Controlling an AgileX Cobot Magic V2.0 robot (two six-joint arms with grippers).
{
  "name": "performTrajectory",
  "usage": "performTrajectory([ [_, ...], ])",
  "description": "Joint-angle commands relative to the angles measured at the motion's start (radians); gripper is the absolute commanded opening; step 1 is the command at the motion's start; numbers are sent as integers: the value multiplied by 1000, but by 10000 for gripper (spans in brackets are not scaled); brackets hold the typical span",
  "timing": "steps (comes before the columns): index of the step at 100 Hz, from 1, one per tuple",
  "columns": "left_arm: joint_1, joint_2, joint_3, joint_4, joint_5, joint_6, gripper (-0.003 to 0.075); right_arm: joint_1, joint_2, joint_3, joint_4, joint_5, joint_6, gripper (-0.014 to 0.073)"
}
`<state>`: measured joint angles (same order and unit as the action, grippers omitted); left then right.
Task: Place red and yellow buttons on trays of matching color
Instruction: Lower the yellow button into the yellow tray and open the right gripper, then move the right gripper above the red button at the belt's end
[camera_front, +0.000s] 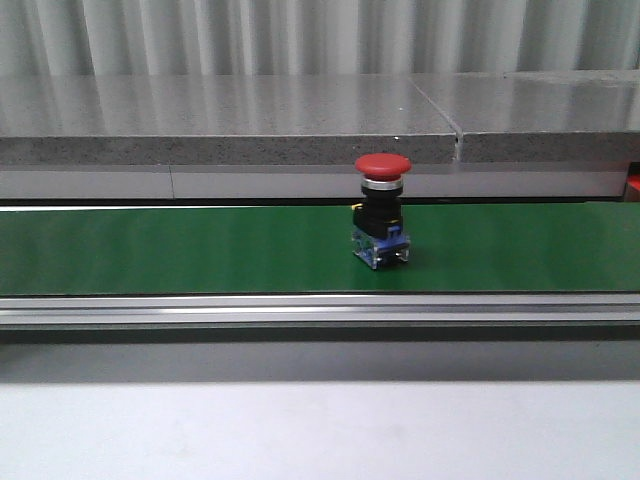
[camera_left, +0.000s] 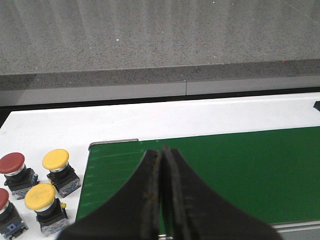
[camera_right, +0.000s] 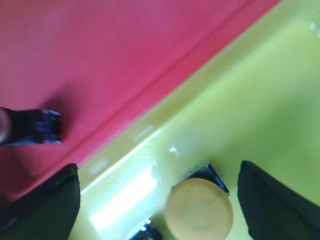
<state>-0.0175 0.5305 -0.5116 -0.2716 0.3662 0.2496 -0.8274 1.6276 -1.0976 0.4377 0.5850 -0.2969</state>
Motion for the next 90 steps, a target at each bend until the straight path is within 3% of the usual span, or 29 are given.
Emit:
performTrajectory([
  [1,-7,1,-27,-16,-72,3,-20,27,-105,-30,33,-19,-29,633],
  [33,-7,1,-27,-16,-72,3,-20,277,-270,-30,33,22,-214,633],
  [66,-7,1,-27,-16,-72,3,-20,570,-295,-30,33,283,-491,633],
  [90,-7,1,-27,-16,-72,3,-20,680,-295,-30,33,412,-544,633],
])
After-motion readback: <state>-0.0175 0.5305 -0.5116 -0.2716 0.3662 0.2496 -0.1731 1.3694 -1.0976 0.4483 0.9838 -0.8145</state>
